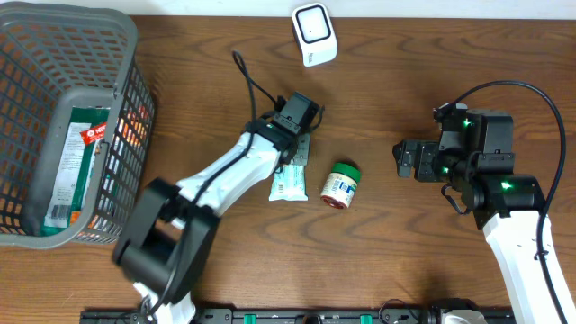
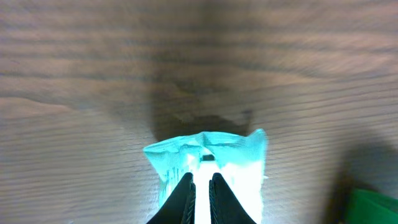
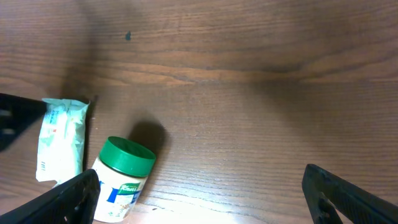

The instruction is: Scan the item barcode

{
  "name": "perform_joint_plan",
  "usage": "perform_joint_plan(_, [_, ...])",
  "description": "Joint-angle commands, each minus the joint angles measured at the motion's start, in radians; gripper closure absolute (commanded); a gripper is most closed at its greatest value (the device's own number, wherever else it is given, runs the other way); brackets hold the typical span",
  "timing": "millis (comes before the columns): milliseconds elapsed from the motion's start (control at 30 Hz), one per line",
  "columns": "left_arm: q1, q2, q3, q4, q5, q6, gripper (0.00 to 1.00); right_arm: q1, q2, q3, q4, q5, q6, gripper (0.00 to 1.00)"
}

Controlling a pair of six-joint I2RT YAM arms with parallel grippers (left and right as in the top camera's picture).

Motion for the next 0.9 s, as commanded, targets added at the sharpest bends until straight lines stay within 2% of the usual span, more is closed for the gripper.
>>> perform_joint_plan(0, [0.005,-0.041,0.028,-0.040,-0.054,0.009,0.88,0.002,0.003,0.018,-0.001,-0.005,-0.006,0.01])
perform_joint_plan(267, [0.005,-0.002,-0.043,-0.105,-0.084,0.008,0.89,0.002,0.003,0.018,-0.001,-0.005,-0.006,0.01])
perform_joint_plan(500, [0.005,0.043,-0.082,-0.117,-0.160,-0.064,0.89,0.002,0.003,0.018,-0.001,-0.005,-0.006,0.01])
perform_joint_plan(867, [0.004,0.129,-0.082,-0.101,-0.004,-0.066,0.89,0.002,0.003,0.018,-0.001,-0.005,-0.006,0.01])
